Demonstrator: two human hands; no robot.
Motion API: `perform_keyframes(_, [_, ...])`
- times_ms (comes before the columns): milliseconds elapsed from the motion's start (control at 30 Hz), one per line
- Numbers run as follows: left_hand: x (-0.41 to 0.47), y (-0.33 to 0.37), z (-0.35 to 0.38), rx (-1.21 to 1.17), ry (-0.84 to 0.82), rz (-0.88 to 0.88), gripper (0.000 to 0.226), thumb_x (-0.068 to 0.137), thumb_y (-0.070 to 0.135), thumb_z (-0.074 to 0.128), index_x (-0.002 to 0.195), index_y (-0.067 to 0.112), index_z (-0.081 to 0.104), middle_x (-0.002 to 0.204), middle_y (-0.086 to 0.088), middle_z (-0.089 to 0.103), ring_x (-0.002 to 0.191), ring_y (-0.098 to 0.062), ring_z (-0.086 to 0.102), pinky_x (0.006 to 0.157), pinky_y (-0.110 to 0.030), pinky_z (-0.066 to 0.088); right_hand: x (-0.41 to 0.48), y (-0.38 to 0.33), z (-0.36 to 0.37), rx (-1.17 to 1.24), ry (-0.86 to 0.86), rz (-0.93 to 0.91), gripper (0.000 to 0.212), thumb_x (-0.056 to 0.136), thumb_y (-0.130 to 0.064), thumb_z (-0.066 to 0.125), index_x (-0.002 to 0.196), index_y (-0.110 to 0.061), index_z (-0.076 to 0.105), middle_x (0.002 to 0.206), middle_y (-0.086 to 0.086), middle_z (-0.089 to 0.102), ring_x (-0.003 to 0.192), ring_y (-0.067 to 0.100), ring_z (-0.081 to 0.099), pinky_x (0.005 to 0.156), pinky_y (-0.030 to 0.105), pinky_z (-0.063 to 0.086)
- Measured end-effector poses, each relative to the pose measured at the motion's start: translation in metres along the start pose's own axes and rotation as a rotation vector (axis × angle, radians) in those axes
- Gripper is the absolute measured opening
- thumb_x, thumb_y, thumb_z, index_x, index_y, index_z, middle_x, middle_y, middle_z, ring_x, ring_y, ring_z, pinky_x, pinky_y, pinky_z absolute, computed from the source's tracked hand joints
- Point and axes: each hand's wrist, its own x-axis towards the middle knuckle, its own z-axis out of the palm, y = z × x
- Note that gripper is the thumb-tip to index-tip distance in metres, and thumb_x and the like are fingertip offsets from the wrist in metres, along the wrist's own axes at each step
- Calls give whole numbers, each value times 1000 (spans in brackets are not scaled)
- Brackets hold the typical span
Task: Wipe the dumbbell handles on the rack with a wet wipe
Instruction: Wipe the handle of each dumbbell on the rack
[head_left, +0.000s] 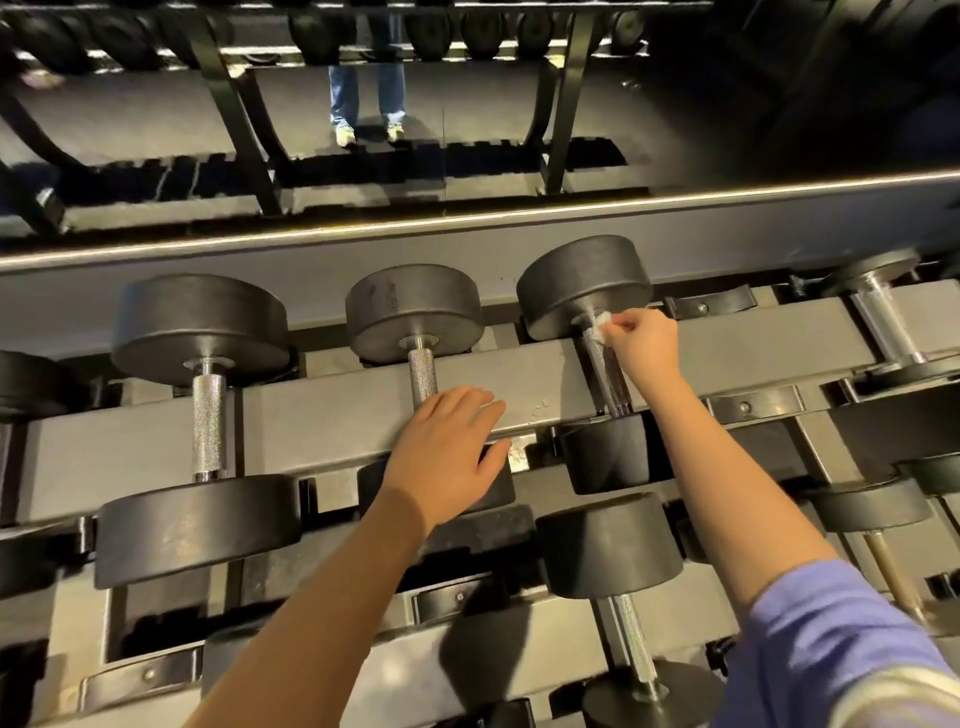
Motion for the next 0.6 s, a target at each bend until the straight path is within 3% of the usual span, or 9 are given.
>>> perform_keyframes(133, [-1,0,0,2,11,-13,57,92,46,26,130,17,57,128,0,58,120,-19,50,104,-35,38,-6,5,-15,-247,-162,111,27,85,-5,51,58,-2,50,62,11,47,70,28,46,63,27,39])
perform_keyframes(233, [0,1,0,10,5,-15,58,92,47,24,131,18,55,129,1,56,122,-18,48,106,-34,36,-11,11,-19,-370,-259,112,13,83,-6,58,75,0,66,81,12,63,82,26,60,71,28,49])
perform_keyframes(400, [0,-1,1,13,2,-13,52,96,46,31,136,20,50,136,2,51,129,-17,41,110,-35,30,-12,7,-15,-212,-122,87,17,84,-3,55,69,-6,61,81,9,60,77,20,55,62,24,41])
perform_keyframes(500, [-1,-1,1,23,-3,-16,47,97,43,40,138,20,47,139,2,48,132,-17,38,112,-34,26,-15,9,-20,-402,-253,128,9,81,-9,62,80,-3,68,86,13,64,88,28,61,76,32,52])
perform_keyframes(600, [-1,0,-1,26,-3,-28,47,97,43,40,138,21,46,139,3,47,131,-16,37,111,-32,26,-25,8,-24,-506,-363,153,14,75,-11,73,87,-4,68,87,12,61,91,29,60,79,33,50])
